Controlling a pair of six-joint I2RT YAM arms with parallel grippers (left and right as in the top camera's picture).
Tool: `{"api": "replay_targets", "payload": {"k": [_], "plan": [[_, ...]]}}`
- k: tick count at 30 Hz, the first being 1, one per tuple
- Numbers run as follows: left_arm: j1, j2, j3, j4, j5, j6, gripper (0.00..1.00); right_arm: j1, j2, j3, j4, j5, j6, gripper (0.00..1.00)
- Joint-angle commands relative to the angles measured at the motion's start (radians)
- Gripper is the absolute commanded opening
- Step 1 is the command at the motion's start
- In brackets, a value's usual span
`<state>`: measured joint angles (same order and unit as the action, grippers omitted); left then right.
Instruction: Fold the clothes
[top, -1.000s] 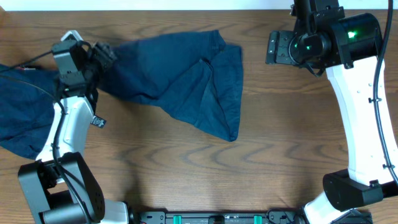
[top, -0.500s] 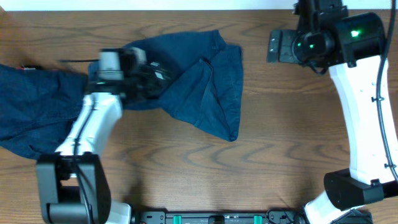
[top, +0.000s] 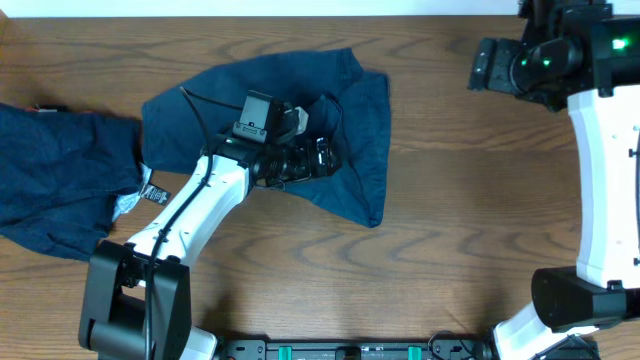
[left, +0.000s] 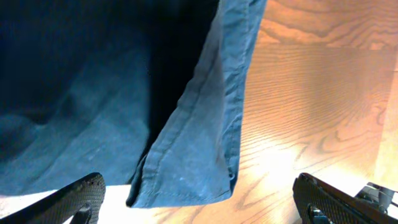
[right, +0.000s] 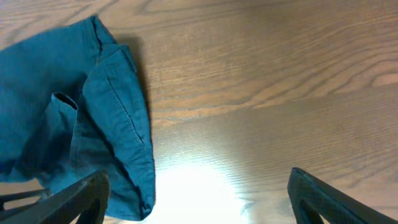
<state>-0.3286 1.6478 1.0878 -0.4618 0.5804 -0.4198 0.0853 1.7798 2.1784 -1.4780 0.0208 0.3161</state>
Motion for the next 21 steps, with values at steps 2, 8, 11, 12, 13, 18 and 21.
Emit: {"api": "replay_targets", "payload": {"k": [2, 8, 11, 12, 13, 18, 21], "plan": [[-0.024, 0.037, 0.005, -0.040, -0.020, 0.031, 0.98, -0.020, 0.012, 0.017, 0.003, -0.033, -0.030, 0.89], [-0.120, 0.159, 0.005, -0.046, -0.012, 0.030, 0.98, -0.020, 0.012, 0.017, -0.001, -0.034, -0.034, 0.89], [-0.159, 0.196, 0.005, -0.038, -0.012, 0.023, 0.98, -0.019, 0.012, 0.017, -0.006, -0.045, -0.038, 0.88], [-0.169, 0.205, 0.005, -0.035, -0.012, 0.021, 0.91, -0.020, 0.012, 0.017, -0.007, -0.052, -0.042, 0.87], [-0.175, 0.210, 0.005, -0.030, -0.012, 0.018, 0.83, -0.020, 0.012, 0.017, -0.008, -0.055, -0.042, 0.87], [-0.176, 0.213, 0.005, -0.003, -0.012, -0.034, 0.06, -0.020, 0.012, 0.017, -0.008, -0.055, -0.052, 0.83], [-0.175, 0.212, 0.005, 0.003, -0.013, -0.043, 0.06, -0.020, 0.012, 0.017, -0.008, -0.055, -0.053, 0.85]]}}
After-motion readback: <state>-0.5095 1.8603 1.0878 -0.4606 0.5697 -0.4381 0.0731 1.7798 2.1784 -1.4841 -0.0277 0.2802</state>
